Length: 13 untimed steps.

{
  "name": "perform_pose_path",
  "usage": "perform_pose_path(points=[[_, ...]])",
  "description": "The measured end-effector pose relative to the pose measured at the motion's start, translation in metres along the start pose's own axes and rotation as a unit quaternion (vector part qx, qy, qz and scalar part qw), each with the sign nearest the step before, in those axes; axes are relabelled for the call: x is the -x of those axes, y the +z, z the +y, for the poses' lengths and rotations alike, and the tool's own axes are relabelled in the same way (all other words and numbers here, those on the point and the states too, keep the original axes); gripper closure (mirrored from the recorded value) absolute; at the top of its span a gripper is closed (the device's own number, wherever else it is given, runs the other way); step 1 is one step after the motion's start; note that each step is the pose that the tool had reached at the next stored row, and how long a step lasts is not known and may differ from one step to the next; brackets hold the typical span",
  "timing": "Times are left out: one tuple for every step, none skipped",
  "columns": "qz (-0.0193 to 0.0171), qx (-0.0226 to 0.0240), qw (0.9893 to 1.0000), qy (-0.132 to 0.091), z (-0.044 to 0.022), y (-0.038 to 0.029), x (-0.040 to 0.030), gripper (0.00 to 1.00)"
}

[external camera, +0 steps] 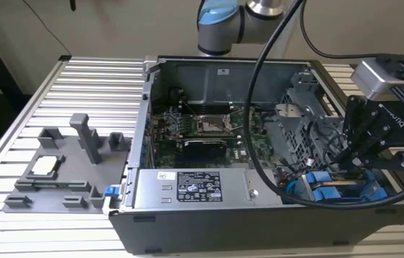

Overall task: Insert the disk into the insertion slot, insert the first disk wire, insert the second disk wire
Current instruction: 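Insert the second disk wire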

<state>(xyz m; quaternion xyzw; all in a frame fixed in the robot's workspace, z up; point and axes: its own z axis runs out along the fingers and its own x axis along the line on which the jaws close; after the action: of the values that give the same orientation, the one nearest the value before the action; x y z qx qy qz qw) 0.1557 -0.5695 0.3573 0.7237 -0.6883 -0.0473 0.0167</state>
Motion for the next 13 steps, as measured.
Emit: perform_pose_path(points=[[-0.0002, 0.0000, 1.0000, 0.000, -0.0010, 0.0003, -0.0005, 0.84], [-0.0003, 0.0000, 1.0000, 0.002, -0.0014, 0.0009, -0.0009, 0.84], [-0.0005, -0.0001, 1.0000, 0.004, -0.0015, 0.0016, -0.0013, 0.84], [-0.0008, -0.0002, 1.0000, 0.007, -0.0016, 0.0023, -0.0017, 0.84], [-0.0010, -0.0004, 1.0000, 0.010, -0.0019, 0.0031, -0.0019, 0.84], [-0.0011, -0.0005, 0.9999, 0.012, -0.0024, 0.0037, -0.0020, 0.84], [-0.0013, -0.0006, 0.9999, 0.015, -0.0027, 0.0042, -0.0020, 0.84], [-0.0016, -0.0007, 0.9998, 0.018, -0.0028, 0.0048, -0.0021, 0.84], [-0.0018, -0.0009, 0.9998, 0.021, -0.0029, 0.0051, -0.0021, 0.84], [-0.0018, -0.0009, 0.9998, 0.021, -0.0030, 0.0050, -0.0021, 0.84], [-0.0018, -0.0009, 0.9998, 0.021, -0.0030, 0.0051, -0.0021, 0.84], [-0.0020, -0.0009, 0.9998, 0.021, -0.0030, 0.0053, -0.0021, 0.84], [-0.0027, -0.0010, 0.9998, 0.021, -0.0031, 0.0060, -0.0022, 0.84]])
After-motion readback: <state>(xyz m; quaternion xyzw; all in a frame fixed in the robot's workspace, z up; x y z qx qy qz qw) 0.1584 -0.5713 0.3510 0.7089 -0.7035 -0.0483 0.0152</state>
